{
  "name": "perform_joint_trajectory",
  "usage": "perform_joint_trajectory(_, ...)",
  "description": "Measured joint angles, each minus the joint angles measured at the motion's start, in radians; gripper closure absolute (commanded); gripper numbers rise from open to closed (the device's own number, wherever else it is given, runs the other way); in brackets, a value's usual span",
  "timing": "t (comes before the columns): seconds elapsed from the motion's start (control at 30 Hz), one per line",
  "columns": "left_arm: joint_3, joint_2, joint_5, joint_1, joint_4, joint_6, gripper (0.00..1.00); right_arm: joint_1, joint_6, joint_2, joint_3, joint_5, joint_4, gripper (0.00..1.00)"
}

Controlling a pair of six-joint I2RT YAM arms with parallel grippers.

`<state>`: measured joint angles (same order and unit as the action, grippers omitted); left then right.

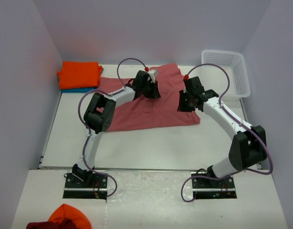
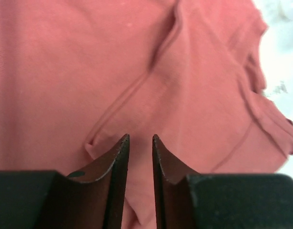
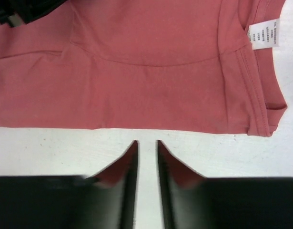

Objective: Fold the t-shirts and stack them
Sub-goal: Fold the flattened tshirt in 1/3 of the way

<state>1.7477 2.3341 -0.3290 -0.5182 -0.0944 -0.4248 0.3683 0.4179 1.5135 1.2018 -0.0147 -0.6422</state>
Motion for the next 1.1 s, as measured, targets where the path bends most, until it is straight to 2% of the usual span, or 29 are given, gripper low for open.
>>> perform_joint_trajectory(0.1,-0.032,-0.080,0.023,-0.008,-0.027,-0.002,0.71,0.000,-0.006,0.006,0.000,0.013,-0.001,0.44)
perform_joint_trajectory(0.17,-0.051,-0.165,0.100,-0.014,-0.085,-0.003,0.72,0.000,-0.008,0.013,0.006,0.031,-0.010,0.42)
perform_joint_trajectory(0.2,-0.058,-0.219,0.148,-0.018,-0.120,-0.005,0.74,0.000,-0.013,0.021,0.014,0.044,-0.017,0.73)
perform_joint_trajectory(0.23,-0.061,-0.270,0.208,-0.021,-0.156,-0.007,0.77,0.000,-0.026,0.035,0.027,0.058,-0.028,1.00)
perform_joint_trajectory(0.27,-0.061,-0.321,0.270,-0.022,-0.195,-0.011,0.97,0.000,-0.029,0.050,0.042,0.069,-0.038,1.00)
perform_joint_trajectory(0.3,-0.061,-0.374,0.332,-0.022,-0.232,-0.014,1.00,-0.001,-0.027,0.067,0.059,0.083,-0.044,1.00)
perform_joint_trajectory(0.43,-0.069,-0.531,0.571,-0.011,-0.407,-0.019,1.00,-0.021,-0.031,0.181,0.157,0.107,-0.078,1.00)
perform_joint_trajectory(0.53,-0.175,-0.592,0.665,0.009,-0.481,-0.016,1.00,-0.047,-0.034,0.282,0.229,0.098,-0.106,1.00)
perform_joint_trajectory(0.67,-0.409,-0.600,0.647,0.074,-0.538,-0.006,1.00,-0.067,-0.038,0.399,0.315,0.081,-0.136,1.00)
perform_joint_trajectory(0.77,-0.516,-0.594,0.624,0.126,-0.567,0.000,1.00,-0.066,-0.040,0.425,0.318,0.071,-0.149,1.00)
perform_joint_trajectory(1.1,-0.587,-0.597,0.581,0.161,-0.546,-0.003,1.00,-0.049,0.002,0.426,0.210,0.047,-0.124,1.00)
